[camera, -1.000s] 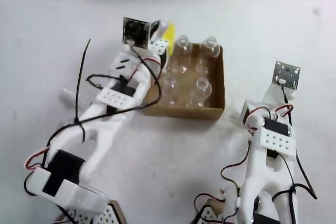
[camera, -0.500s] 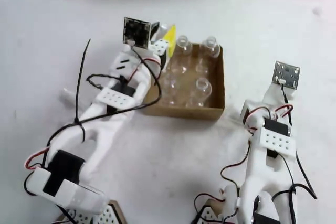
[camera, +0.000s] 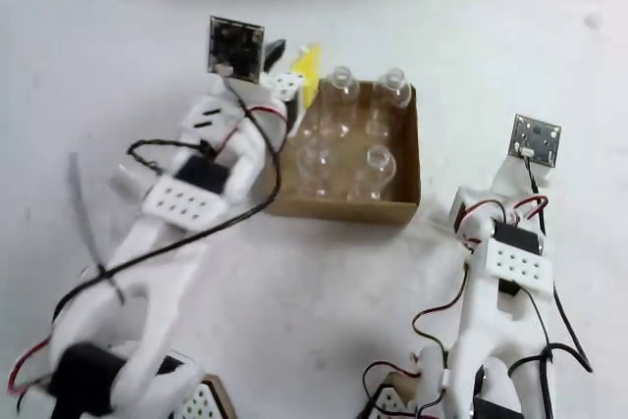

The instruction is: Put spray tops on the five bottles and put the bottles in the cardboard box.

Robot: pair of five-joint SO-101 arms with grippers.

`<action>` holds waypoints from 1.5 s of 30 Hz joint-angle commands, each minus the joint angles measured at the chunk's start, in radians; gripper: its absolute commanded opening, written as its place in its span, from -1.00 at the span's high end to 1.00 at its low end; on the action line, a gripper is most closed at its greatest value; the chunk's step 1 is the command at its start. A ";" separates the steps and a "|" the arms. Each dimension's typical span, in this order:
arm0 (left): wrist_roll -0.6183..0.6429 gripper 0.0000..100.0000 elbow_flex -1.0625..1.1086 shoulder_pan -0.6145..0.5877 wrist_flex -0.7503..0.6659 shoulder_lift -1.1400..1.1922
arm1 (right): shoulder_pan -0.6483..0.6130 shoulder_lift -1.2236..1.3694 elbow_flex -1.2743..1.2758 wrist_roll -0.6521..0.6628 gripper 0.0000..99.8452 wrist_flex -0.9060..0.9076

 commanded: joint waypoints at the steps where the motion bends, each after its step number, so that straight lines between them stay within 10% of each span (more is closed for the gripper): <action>1: -0.005 0.70 -0.014 -0.088 0.276 -0.216 | -0.004 0.001 -0.006 0.012 0.72 -0.015; 8: -0.140 0.70 -0.015 -0.282 0.591 -0.372 | -0.004 0.001 -0.005 0.012 0.72 -0.013; 25: -1.310 0.70 0.124 -0.604 1.005 -0.380 | -0.002 0.001 0.002 0.012 0.72 -0.019; 36: -1.174 0.70 0.023 -0.846 0.965 -0.151 | -0.005 0.001 0.002 0.012 0.72 -0.019; 45: -0.256 0.70 -0.735 -0.797 1.499 0.519 | -0.005 0.001 0.003 0.012 0.72 -0.019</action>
